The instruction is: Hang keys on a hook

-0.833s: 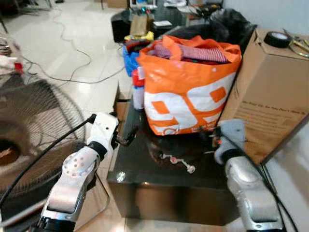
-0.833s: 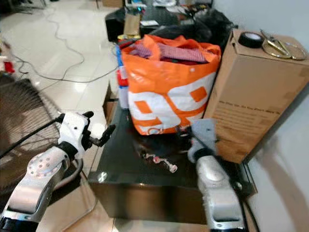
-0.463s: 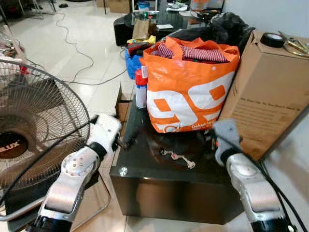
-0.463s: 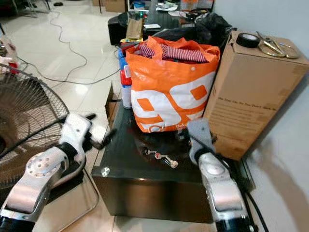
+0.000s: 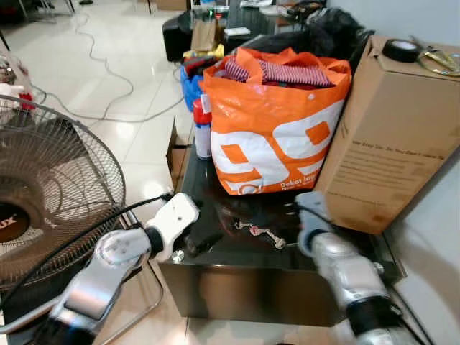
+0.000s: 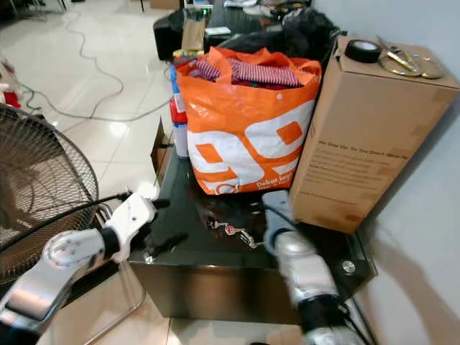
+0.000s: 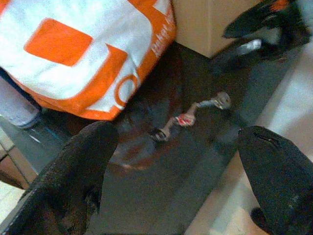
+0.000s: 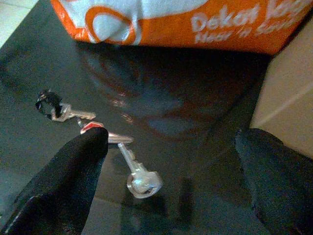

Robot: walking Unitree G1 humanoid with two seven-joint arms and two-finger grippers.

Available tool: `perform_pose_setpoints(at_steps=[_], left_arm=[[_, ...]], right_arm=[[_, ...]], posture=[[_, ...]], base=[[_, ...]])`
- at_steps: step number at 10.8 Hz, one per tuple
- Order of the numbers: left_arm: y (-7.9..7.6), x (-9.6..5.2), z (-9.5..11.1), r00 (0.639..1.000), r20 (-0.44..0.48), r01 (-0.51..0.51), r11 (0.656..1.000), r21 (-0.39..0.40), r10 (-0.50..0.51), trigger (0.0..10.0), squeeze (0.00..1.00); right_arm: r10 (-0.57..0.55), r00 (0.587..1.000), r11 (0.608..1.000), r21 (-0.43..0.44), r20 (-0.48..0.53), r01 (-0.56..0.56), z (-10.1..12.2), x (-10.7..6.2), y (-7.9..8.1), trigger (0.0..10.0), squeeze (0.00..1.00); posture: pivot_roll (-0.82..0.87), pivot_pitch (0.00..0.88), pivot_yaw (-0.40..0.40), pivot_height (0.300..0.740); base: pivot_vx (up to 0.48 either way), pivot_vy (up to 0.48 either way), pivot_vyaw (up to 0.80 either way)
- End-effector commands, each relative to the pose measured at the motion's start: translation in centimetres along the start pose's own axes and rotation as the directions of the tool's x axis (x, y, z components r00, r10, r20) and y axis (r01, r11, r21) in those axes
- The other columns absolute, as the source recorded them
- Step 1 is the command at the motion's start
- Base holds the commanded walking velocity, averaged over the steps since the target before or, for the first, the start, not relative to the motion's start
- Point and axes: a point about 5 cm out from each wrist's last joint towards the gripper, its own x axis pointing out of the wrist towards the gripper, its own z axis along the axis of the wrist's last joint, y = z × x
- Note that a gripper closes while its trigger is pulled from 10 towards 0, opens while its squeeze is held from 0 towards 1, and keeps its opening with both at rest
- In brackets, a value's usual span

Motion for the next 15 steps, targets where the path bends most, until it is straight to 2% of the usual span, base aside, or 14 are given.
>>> perform_pose_setpoints(at_steps=[1,2,4,5,6,7,8,9,10,11,15], left_arm=[[-0.2,-0.4,0.0,1.000,-0.006,0.018,1.000,-0.003,-0.018,10.0,0.00],[-0.4,-1.2,-0.2,0.999,-0.022,0.026,1.000,-0.009,-0.026,10.0,0.00],[-0.4,-1.9,-0.4,0.999,-0.040,0.022,1.000,-0.012,-0.022,10.0,0.00],[-0.5,-2.1,-0.3,0.999,-0.043,0.020,1.000,-0.015,-0.021,10.0,0.00],[-0.5,-2.3,-0.3,0.999,-0.046,0.019,1.000,-0.020,-0.020,10.0,0.00],[-0.6,-2.5,-0.3,0.999,-0.048,0.018,1.000,-0.022,-0.019,10.0,0.00],[-0.7,-2.6,-0.1,0.999,-0.043,0.018,1.000,-0.026,-0.019,10.0,0.00],[-0.8,-2.8,0.0,0.999,-0.044,0.015,0.999,-0.031,-0.016,10.0,0.00],[-0.9,-2.9,-0.1,0.999,-0.046,0.013,0.999,-0.035,-0.015,10.0,0.00],[-1.1,-3.1,0.0,0.999,-0.041,0.010,0.999,-0.047,-0.012,10.0,0.00],[-1.4,-3.4,0.2,0.999,-0.045,0.010,0.998,-0.061,-0.013,10.0,0.00]], right_arm=[[0.010,1.000,0.999,0.046,-0.010,-0.009,-0.3,0.5,0.2,10.0,0.00],[0.023,1.000,0.998,0.065,-0.020,-0.021,-0.8,1.0,0.9,10.0,0.00],[0.026,0.998,0.998,0.063,-0.062,-0.022,-2.1,1.5,1.2,10.0,0.00],[0.036,0.997,0.997,0.070,-0.071,-0.031,-2.3,1.8,1.3,10.0,1.00],[0.030,0.996,0.997,0.074,-0.078,-0.024,-2.5,2.0,1.5,10.0,1.00],[0.027,0.996,0.997,0.077,-0.087,-0.020,-2.7,2.3,1.9,10.0,0.59],[0.026,0.995,0.997,0.074,-0.094,-0.019,-2.9,2.4,2.3,10.0,0.00],[-0.002,0.994,0.997,0.079,-0.108,0.011,-3.1,2.6,2.2,10.0,0.00],[-0.015,0.993,0.995,0.097,-0.113,0.026,-3.2,2.7,2.1,6.9,0.00],[-0.022,0.993,0.994,0.107,-0.120,0.035,-3.4,2.7,2.1,0.0,0.00],[-0.032,0.989,0.986,0.157,-0.148,0.056,-4.5,2.7,2.2,0.0,0.00]], posture=[[-0.11,0.000,-0.019,0.740],[-0.09,0.000,-0.036,0.740],[-0.07,0.000,-0.050,0.740],[-0.06,0.000,-0.055,0.740],[-0.06,0.000,-0.061,0.740],[-0.05,0.000,-0.066,0.740],[-0.04,0.000,-0.069,0.740],[-0.03,0.000,-0.074,0.740],[-0.03,0.000,-0.077,0.740],[-0.02,0.008,-0.079,0.740],[-0.01,0.029,-0.081,0.740]], base=[[0.000,0.000,0.00],[0.000,0.000,0.00],[0.000,0.000,0.00],[0.000,0.000,0.00],[0.000,0.000,0.00],[0.000,0.000,0.00],[0.000,0.000,0.00],[0.000,0.000,0.00],[0.000,0.000,0.00],[0.000,0.000,0.00],[0.000,0.000,0.00]])
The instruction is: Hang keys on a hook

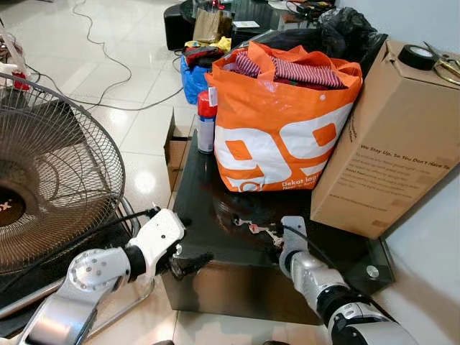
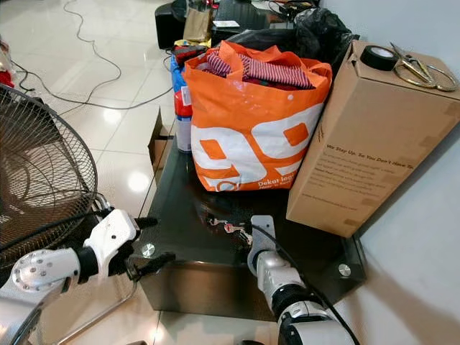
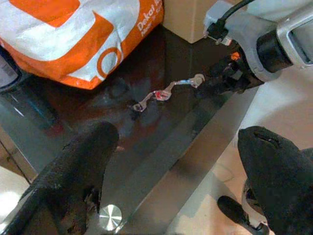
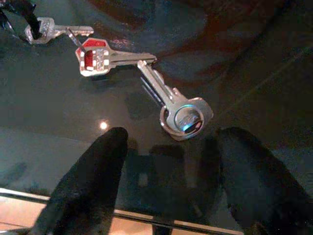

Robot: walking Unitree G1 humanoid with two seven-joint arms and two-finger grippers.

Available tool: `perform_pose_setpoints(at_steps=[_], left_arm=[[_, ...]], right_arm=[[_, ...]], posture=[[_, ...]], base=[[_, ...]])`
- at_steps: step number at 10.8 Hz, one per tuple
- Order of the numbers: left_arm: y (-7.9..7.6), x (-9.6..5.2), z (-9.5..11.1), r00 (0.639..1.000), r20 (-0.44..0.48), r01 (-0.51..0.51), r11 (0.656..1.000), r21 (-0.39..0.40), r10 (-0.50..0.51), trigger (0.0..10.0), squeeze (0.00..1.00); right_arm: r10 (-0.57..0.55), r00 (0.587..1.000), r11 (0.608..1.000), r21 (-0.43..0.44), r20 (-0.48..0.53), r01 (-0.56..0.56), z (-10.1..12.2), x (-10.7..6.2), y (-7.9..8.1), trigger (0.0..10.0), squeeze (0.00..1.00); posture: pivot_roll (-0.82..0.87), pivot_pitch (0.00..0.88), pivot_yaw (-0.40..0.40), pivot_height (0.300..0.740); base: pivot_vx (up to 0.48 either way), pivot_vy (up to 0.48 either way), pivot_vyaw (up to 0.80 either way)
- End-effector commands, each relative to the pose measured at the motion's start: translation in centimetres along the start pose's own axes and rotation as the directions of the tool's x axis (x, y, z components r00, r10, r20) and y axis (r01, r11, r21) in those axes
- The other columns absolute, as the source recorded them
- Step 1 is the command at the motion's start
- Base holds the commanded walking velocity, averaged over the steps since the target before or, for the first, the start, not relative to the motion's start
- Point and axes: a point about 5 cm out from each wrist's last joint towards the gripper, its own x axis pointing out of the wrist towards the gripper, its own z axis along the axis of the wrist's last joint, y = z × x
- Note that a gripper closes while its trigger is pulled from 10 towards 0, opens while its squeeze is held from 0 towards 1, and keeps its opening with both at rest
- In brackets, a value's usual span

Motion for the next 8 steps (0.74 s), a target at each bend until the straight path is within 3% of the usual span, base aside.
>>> perform_pose_setpoints(at_steps=[1,5,6,7,8], left_arm=[[0.06,-0.25,0.35,1.000,0.009,-0.006,1.000,0.005,0.006,10.0,0.00],[-0.22,-0.41,0.25,1.000,-0.001,-0.005,1.000,-0.004,0.005,10.0,0.00],[-0.31,-0.39,0.21,1.000,-0.002,-0.003,1.000,-0.004,0.003,10.0,0.00],[-0.35,-0.37,0.22,1.000,-0.001,-0.003,1.000,-0.004,0.002,10.0,0.00],[-0.35,-0.34,0.28,1.000,0.000,-0.003,1.000,-0.003,0.003,10.0,0.00]], right_arm=[[-0.010,1.000,1.000,0.030,0.023,0.009,0.54,0.02,-0.22,0.0,0.00],[0.013,0.998,0.995,0.094,0.055,-0.019,0.66,0.02,-0.07,0.0,0.00],[0.005,0.998,0.996,0.084,0.066,-0.010,0.77,0.01,-0.18,0.8,0.00],[-0.005,0.997,0.996,0.085,0.076,-0.002,0.86,-0.01,-0.40,10.0,0.62],[0.002,0.997,0.995,0.100,0.082,-0.010,0.85,-0.03,-0.48,10.0,1.00]], posture=[[-0.01,0.033,-0.080,0.740],[-0.01,0.038,-0.084,0.740],[-0.01,0.036,-0.084,0.740],[-0.01,0.030,-0.085,0.740],[-0.01,0.027,-0.085,0.740]], base=[[0.000,0.000,0.00],[0.000,0.000,0.00],[0.000,0.000,0.00],[0.000,0.000,0.00],[0.000,0.000,0.00]])
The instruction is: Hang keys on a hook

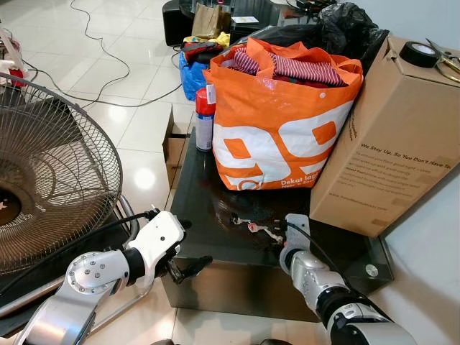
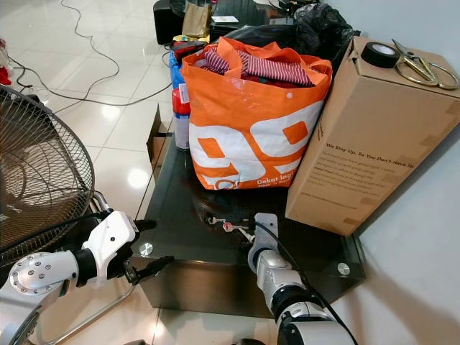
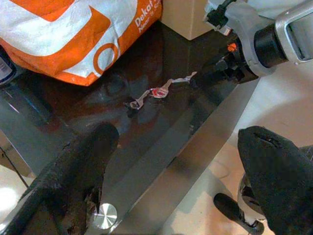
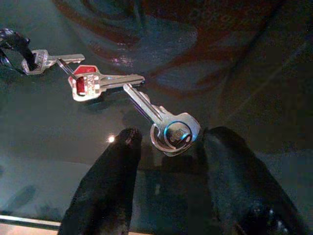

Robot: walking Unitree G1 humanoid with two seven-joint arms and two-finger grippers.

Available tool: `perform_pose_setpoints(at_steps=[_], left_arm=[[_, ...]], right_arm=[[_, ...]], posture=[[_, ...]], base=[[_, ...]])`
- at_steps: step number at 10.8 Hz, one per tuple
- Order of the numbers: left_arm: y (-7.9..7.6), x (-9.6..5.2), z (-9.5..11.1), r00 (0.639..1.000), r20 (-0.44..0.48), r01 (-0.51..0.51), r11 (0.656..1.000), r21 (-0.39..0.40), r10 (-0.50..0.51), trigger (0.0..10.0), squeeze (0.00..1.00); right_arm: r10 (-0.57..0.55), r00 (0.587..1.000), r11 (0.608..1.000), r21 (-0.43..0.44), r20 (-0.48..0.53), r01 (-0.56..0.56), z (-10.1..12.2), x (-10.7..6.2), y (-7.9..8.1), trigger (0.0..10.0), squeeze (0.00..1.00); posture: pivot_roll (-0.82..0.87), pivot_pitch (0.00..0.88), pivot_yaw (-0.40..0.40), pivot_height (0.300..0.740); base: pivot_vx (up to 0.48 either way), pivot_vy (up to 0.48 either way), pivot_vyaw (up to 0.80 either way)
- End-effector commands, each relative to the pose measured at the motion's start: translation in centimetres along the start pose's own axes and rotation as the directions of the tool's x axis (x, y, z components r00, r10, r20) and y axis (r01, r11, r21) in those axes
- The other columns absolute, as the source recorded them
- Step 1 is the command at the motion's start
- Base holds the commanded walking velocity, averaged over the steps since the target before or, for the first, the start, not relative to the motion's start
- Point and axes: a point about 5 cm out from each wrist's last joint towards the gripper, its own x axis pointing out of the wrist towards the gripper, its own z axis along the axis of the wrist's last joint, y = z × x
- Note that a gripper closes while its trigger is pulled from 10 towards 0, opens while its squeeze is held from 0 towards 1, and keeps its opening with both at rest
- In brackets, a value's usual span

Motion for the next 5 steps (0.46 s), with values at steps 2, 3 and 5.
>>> perform_pose_setpoints(at_steps=[2,3,5], left_arm=[[-0.14,-0.21,0.23,1.000,0.005,0.003,1.000,0.004,-0.003,10.0,0.00],[-0.16,-0.26,0.22,1.000,0.004,0.003,1.000,0.005,-0.003,10.0,0.00],[-0.17,-0.36,0.22,1.000,0.002,0.005,1.000,0.006,-0.005,10.0,0.00]], right_arm=[[0.007,1.000,0.999,0.037,0.030,-0.008,0.51,0.02,0.09,10.0,1.00],[0.001,1.000,1.000,0.030,0.021,-0.001,0.42,0.04,0.25,10.0,1.00],[-0.017,1.000,0.998,0.053,0.005,0.017,0.05,0.05,0.35,8.9,0.00]], posture=[[-0.01,0.026,-0.082,0.740],[-0.01,0.028,-0.082,0.740],[0.00,0.035,-0.082,0.740]], base=[[0.000,0.000,0.00],[0.000,0.000,0.00],[0.000,0.000,0.00]])
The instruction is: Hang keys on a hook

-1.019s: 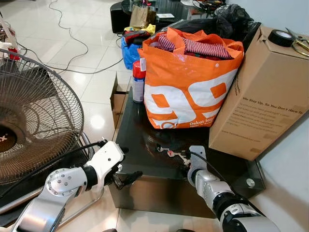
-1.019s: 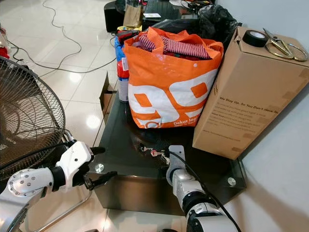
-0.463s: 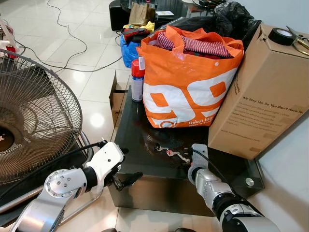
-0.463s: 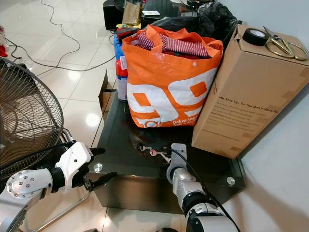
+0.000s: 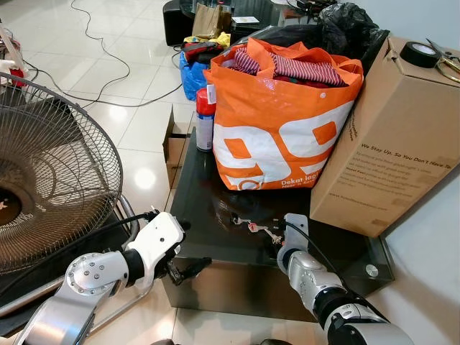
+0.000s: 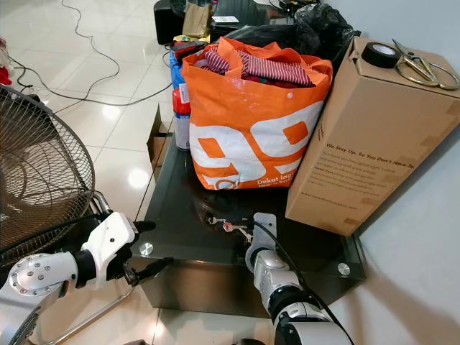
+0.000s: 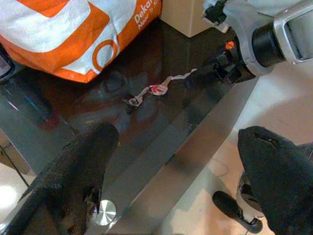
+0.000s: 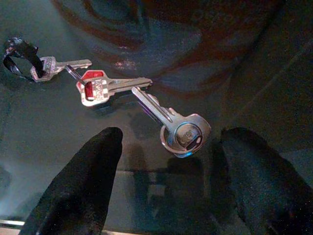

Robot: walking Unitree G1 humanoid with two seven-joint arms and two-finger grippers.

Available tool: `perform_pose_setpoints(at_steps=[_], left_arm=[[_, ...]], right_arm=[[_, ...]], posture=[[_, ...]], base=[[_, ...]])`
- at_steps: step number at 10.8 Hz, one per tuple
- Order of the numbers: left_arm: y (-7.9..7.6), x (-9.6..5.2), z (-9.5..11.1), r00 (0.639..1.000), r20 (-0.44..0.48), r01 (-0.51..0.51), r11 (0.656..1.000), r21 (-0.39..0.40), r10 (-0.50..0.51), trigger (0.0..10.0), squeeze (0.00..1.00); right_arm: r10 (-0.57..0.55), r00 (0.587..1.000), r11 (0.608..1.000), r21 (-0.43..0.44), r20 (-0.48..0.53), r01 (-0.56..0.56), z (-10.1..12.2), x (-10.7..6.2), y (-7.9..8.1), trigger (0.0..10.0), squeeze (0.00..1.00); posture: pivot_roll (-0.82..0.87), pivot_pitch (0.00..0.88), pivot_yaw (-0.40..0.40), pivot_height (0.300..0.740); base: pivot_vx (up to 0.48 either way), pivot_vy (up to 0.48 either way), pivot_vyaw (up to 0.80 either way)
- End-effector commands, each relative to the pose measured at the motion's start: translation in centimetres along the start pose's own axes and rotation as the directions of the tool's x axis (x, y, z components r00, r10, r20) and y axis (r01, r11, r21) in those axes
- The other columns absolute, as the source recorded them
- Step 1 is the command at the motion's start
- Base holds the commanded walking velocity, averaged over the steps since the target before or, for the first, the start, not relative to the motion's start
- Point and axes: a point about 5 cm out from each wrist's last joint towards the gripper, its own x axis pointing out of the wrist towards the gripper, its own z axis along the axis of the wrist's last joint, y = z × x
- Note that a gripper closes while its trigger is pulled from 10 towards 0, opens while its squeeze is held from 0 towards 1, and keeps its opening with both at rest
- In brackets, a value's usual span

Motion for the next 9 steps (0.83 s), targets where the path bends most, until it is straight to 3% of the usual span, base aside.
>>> perform_pose_setpoints(at_steps=[1,2,9], left_arm=[[-0.07,-0.31,0.39,1.000,0.009,0.001,1.000,0.008,-0.001,10.0,0.00],[-0.04,-0.42,0.38,1.000,0.006,0.003,1.000,0.007,-0.003,10.0,0.00],[-0.09,-0.26,0.51,1.000,0.008,0.000,1.000,0.005,0.000,10.0,0.00]], right_arm=[[-0.012,1.000,1.000,0.025,0.006,0.012,0.11,0.02,-0.16,1.2,0.00],[-0.020,1.000,0.999,0.046,0.005,0.020,-0.01,0.01,-0.15,0.0,0.00],[-0.020,1.000,1.000,0.024,0.012,0.020,0.22,0.04,-0.12,0.0,0.00]], posture=[[0.00,0.038,-0.081,0.740],[0.00,0.045,-0.079,0.740],[0.00,0.045,-0.083,0.740]], base=[[0.000,0.000,0.00],[0.000,0.000,0.00],[0.000,0.000,0.00]])
